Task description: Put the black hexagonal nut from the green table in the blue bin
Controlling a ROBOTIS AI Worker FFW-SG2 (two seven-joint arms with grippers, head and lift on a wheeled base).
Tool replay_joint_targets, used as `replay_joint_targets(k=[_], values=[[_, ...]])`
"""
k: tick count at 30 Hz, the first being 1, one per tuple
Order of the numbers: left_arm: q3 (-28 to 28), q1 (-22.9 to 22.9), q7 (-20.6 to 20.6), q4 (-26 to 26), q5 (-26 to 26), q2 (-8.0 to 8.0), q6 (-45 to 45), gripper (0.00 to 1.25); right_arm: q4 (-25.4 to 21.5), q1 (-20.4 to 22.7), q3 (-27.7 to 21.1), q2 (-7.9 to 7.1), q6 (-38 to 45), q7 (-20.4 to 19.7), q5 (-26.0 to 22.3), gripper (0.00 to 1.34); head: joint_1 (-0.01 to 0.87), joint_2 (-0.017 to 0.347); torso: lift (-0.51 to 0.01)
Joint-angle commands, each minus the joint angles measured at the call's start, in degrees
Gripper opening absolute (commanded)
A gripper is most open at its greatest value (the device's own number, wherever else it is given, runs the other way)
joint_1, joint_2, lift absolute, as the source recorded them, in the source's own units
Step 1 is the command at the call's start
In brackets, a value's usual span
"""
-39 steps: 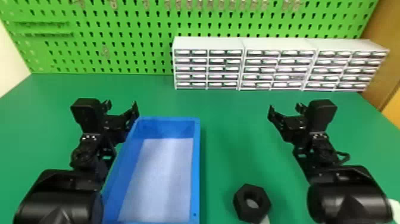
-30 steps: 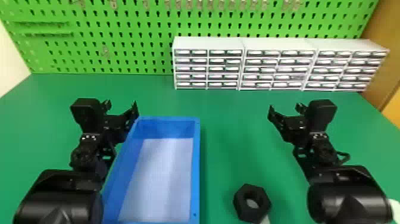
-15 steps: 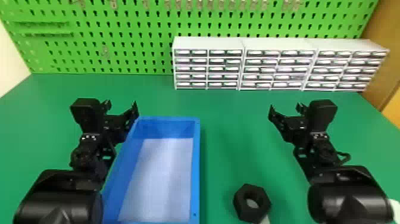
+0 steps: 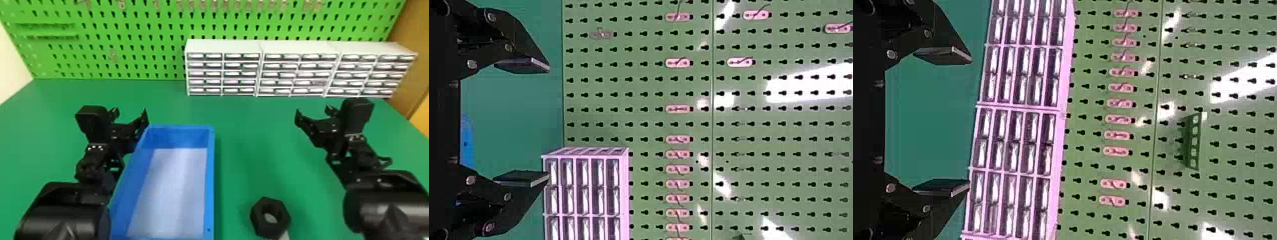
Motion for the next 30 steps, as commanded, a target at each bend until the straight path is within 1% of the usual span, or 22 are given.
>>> replay_joint_targets(k=[1,3,7,9,16,19,20,22,26,28,30], values=[[-0.06,0.0,-0.07,0.01,0.01,0.0,0.0,0.76,-6.34,0.72,-2.08,0.19,7.92,1.71,1.99,0.96,0.686,0.051,-0.096],[-0.06,0.0,0.01,-0.08,0.01,0.0,0.0,0.76,-9.24,0.81,-2.52,-0.07,11.7,3.29,2.87,0.96,0.686,0.051,-0.096],[-0.06,-0.09,0.01,0.01,0.01,0.0,0.0,0.76,-13.46,0.81,-1.64,-1.74,18.91,4.35,3.13,0.97,0.686,0.051,-0.096],[-0.06,-0.09,0.01,0.01,0.01,0.0,0.0,0.76,-15.31,0.46,-1.2,-2.79,23.3,6.28,3.4,0.97,0.686,0.051,-0.096],[-0.14,-0.09,0.01,0.01,-0.08,0.0,0.0,0.76,-21.37,-0.42,1.53,-5.43,37.28,11.99,6.74,0.98,0.686,0.051,-0.096],[0.03,0.0,0.01,0.01,-0.08,0.0,0.0,0.76,-22.95,-0.6,3.9,-7.36,41.58,14.19,7.35,1.01,0.686,0.051,-0.096],[0.03,0.0,0.01,0.01,-0.08,0.0,0.0,0.76,-23.48,-0.69,4.78,-8.24,43.08,14.89,7.44,1.02,0.686,0.051,-0.096],[0.03,0.0,-0.07,0.01,-0.17,0.0,0.09,0.76,-24.1,-0.95,6.01,-9.3,45.45,16.21,7.44,1.03,0.686,0.051,-0.096],[0.12,0.0,0.01,0.01,-0.34,0.0,0.0,0.76,-25.15,-1.92,8.82,-11.93,49.85,20.26,8.67,1.03,0.686,0.051,-0.096],[0.21,0.08,-0.07,0.01,-0.43,0.09,0.0,0.76,-25.68,-2.36,10.49,-13.08,51.52,20.96,8.93,1.03,0.686,0.051,-0.096],[0.29,0.17,-0.07,0.01,-0.43,0.09,0.09,0.76,-26.29,-2.97,12.51,-14.66,53.27,21.57,8.76,1.03,0.686,0.051,-0.096]])
